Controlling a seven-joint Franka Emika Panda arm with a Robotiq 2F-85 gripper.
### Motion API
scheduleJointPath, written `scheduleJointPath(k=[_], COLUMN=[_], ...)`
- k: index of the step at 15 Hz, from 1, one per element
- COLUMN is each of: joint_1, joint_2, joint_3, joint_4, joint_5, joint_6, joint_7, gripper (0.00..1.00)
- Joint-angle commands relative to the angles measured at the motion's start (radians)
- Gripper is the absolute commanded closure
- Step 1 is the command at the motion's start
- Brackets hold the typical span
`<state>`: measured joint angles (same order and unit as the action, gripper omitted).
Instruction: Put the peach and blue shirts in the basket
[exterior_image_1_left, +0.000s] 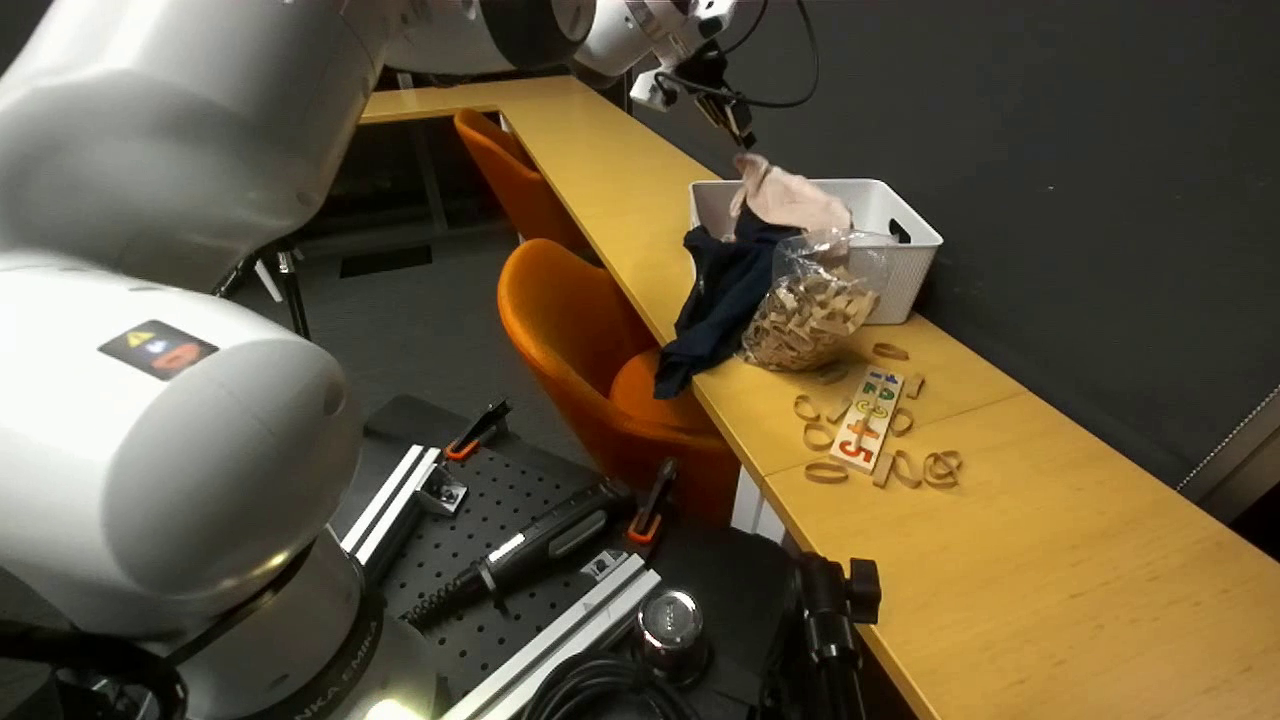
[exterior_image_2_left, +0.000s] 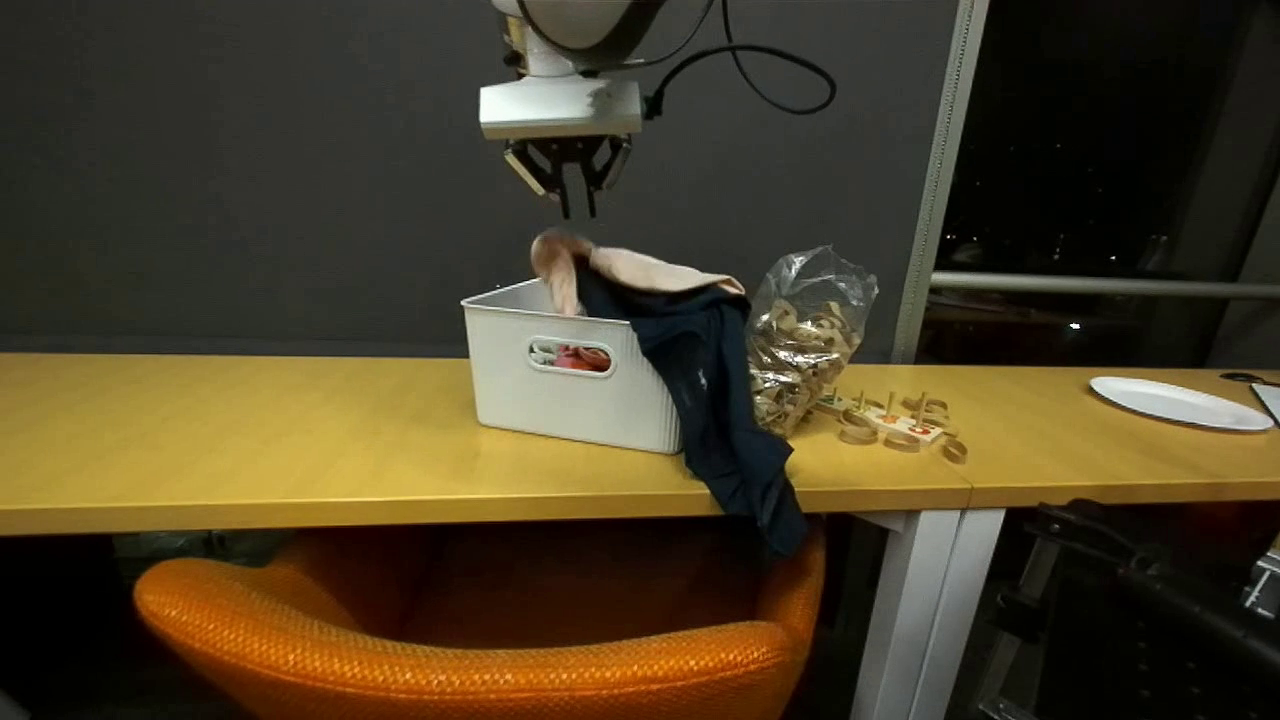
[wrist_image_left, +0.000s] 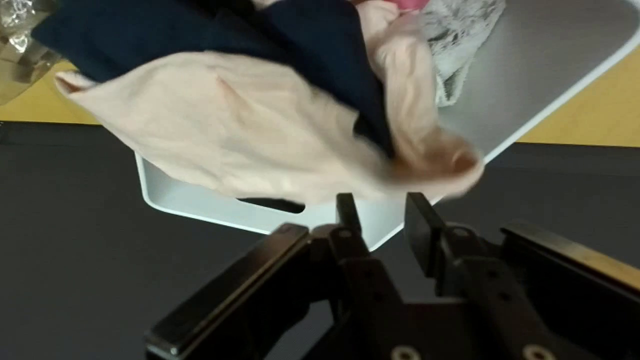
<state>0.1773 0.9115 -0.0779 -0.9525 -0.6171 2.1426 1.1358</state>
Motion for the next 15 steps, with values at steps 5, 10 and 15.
scheduleJointPath(k=[5, 10, 15], joint_1=[0.076, 0.146, 0.108], joint_2=[-0.187, -0.355, -0.459], joint_3=[0.001, 0.004, 0.031], joint_4=[-0.2, -0.45, -0.708], joint_5=[0.126, 0.18, 0.229], joint_6=[-0.233, -0.365, -0.267], joint_7=[0.065, 0.261, 0.368], gripper=[0.08, 0.0, 0.0])
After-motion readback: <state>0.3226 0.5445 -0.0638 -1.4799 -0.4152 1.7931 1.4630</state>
